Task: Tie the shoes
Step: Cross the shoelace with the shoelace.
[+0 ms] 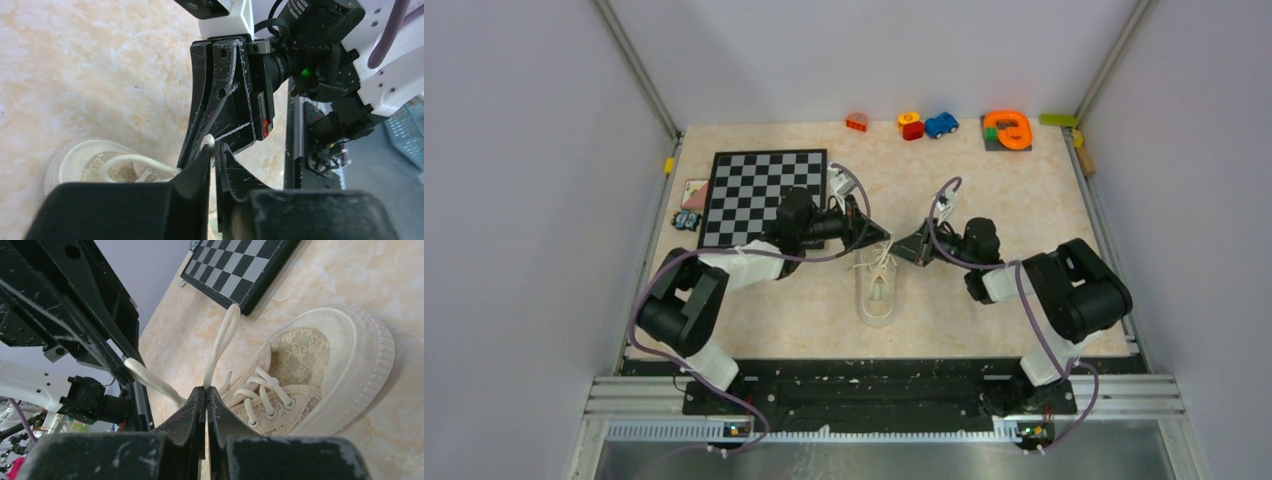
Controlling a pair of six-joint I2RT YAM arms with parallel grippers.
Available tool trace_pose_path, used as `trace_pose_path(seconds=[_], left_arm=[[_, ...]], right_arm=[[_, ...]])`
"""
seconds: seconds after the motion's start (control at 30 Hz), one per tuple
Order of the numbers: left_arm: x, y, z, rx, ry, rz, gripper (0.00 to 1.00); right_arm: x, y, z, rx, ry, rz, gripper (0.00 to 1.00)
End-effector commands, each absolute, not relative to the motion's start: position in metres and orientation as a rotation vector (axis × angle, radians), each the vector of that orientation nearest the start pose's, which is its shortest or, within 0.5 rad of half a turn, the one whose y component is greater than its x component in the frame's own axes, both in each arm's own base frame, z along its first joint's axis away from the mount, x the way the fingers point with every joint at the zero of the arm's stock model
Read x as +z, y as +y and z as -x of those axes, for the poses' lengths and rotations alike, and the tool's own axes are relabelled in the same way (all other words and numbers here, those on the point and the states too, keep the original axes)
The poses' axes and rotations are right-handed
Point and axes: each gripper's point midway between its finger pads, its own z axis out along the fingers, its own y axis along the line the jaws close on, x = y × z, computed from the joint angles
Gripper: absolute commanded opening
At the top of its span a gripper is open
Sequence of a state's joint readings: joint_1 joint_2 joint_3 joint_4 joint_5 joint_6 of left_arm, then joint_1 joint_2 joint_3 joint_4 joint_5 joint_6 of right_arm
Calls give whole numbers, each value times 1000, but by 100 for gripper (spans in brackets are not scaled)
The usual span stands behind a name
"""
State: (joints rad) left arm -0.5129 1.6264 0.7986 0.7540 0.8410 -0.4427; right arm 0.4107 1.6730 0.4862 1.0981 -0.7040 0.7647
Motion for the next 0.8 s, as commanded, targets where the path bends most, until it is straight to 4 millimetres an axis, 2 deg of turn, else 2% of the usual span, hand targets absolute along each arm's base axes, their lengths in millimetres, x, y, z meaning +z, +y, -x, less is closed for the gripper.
trace_pose_path(seconds=[0.0,0.07,0.27,0.3,0.33,0.37,0.47,0.53,0.6,0.67,0.73,0.77], left_arm=[[193,-344,-297,-1311,1646,-853,19],[192,-343,-300,-1252,1665,-842,30],[191,-330,-297,-1162,1670,-828,41],[189,-327,-296,-1145,1676,-829,46],[187,-323,-295,-1126,1679,-822,61],[186,-317,-295,-1100,1683,-800,67],[198,-302,-292,-1031,1620,-743,73],[198,-293,-292,-983,1618,-705,86],[195,-281,-296,-932,1654,-624,88],[191,-265,-305,-876,1700,-470,89],[192,-251,-308,-850,1704,-354,98],[193,-244,-309,-851,1710,-272,98]], right_arm=[[144,281,-297,1407,1765,334,0],[143,281,-297,1406,1766,336,0],[142,280,-297,1406,1768,338,0],[142,281,-297,1406,1768,339,0],[143,281,-296,1407,1767,341,0],[143,281,-296,1409,1767,342,0],[143,281,-296,1410,1765,345,0],[143,281,-296,1410,1763,346,0],[144,281,-296,1414,1761,347,0],[144,281,-296,1412,1761,346,0],[144,281,-296,1414,1761,347,0],[144,281,-296,1414,1760,347,0]])
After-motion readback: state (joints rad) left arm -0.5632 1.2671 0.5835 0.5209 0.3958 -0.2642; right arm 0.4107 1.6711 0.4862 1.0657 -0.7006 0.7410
